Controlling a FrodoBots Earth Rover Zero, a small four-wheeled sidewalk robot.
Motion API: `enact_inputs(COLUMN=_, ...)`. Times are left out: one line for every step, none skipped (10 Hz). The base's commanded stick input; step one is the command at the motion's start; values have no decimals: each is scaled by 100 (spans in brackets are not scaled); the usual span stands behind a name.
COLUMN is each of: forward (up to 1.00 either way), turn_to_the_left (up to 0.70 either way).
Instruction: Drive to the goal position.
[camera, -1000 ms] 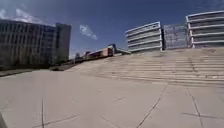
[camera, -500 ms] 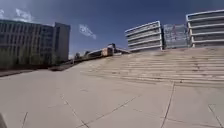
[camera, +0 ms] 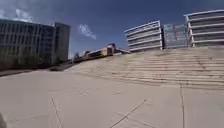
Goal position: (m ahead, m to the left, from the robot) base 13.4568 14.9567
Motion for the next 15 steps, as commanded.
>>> enact_inputs(forward=70, turn_to_the_left=10)
enact_inputs(forward=70, turn_to_the_left=22)
enact_inputs(forward=70, turn_to_the_left=31)
enact_inputs(forward=70, turn_to_the_left=32)
enact_inputs(forward=70, turn_to_the_left=32)
enact_inputs(forward=70, turn_to_the_left=32)
enact_inputs(forward=70, turn_to_the_left=28)
enact_inputs(forward=70, turn_to_the_left=6)
enact_inputs(forward=70, turn_to_the_left=-1)
enact_inputs(forward=70, turn_to_the_left=-1)
enact_inputs(forward=70, turn_to_the_left=-1)
enact_inputs(forward=70, turn_to_the_left=-1)
enact_inputs(forward=70, turn_to_the_left=-1)
enact_inputs(forward=70, turn_to_the_left=-1)
enact_inputs(forward=70, turn_to_the_left=-1)
